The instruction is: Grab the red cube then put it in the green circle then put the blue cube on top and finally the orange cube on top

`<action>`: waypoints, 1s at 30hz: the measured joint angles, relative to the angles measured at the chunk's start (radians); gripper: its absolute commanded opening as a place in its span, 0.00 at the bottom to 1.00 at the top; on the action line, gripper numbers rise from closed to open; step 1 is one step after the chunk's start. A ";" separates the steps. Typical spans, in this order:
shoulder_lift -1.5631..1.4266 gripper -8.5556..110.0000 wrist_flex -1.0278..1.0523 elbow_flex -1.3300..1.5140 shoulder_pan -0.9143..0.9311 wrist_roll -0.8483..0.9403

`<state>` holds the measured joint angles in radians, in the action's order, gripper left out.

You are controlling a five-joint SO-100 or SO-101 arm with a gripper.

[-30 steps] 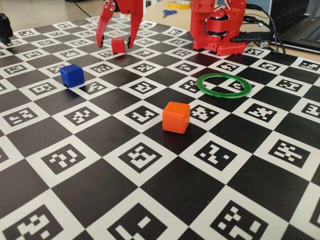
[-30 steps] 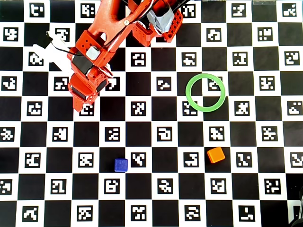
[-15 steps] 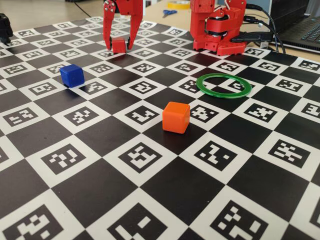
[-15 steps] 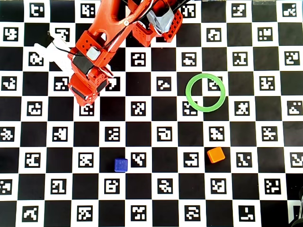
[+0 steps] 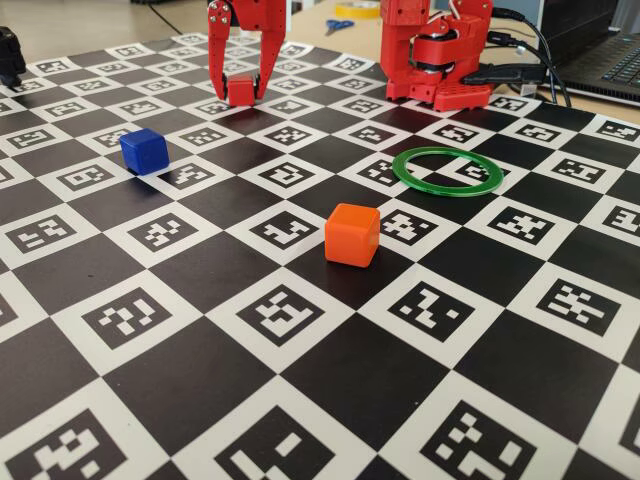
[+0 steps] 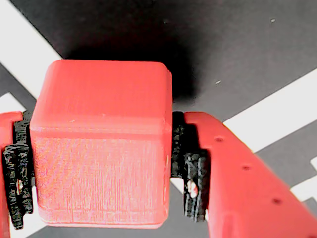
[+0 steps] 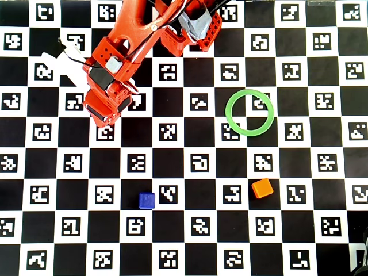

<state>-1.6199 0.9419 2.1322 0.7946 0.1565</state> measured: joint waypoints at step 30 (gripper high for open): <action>-0.166 0.16 0.572 -0.360 -0.578 -0.176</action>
<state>-1.7856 1.5140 1.7717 0.2163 -0.0199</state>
